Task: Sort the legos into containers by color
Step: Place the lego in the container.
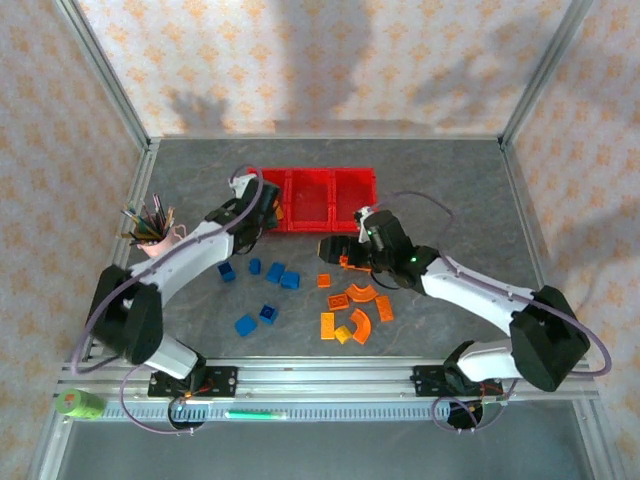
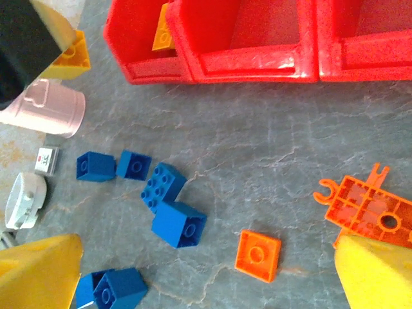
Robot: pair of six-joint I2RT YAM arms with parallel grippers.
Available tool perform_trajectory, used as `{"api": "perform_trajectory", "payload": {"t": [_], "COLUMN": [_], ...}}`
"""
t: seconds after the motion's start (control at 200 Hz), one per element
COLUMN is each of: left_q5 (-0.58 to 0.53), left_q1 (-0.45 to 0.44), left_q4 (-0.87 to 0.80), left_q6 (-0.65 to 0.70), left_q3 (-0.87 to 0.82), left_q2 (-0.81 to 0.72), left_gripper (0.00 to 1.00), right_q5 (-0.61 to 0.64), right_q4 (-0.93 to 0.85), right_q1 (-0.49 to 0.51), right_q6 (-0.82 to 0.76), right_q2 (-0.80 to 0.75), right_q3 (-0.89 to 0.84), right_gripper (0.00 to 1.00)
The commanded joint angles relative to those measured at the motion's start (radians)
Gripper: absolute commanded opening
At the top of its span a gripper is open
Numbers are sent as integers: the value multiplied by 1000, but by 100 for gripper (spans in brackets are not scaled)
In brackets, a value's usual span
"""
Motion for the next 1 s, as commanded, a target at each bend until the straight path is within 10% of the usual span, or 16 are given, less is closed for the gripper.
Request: {"api": "perform_trajectory", "payload": {"t": [0.0, 0.571, 0.991], "left_q5": [32, 78, 156], "left_q1": [53, 119, 93], "left_q4": [68, 12, -30], "left_q6": [59, 87, 83], "left_q3": [91, 442, 329], "left_q2": [91, 456, 248], "left_gripper": [43, 54, 63], "right_q5": [29, 36, 49], "right_q4": [39, 19, -52], "right_q1": [-11, -26, -31], "right_q6": [-14, -55, -73], "right_q2": [21, 80, 19], "right_q3": [46, 115, 98], "right_gripper": [100, 100, 100]}}
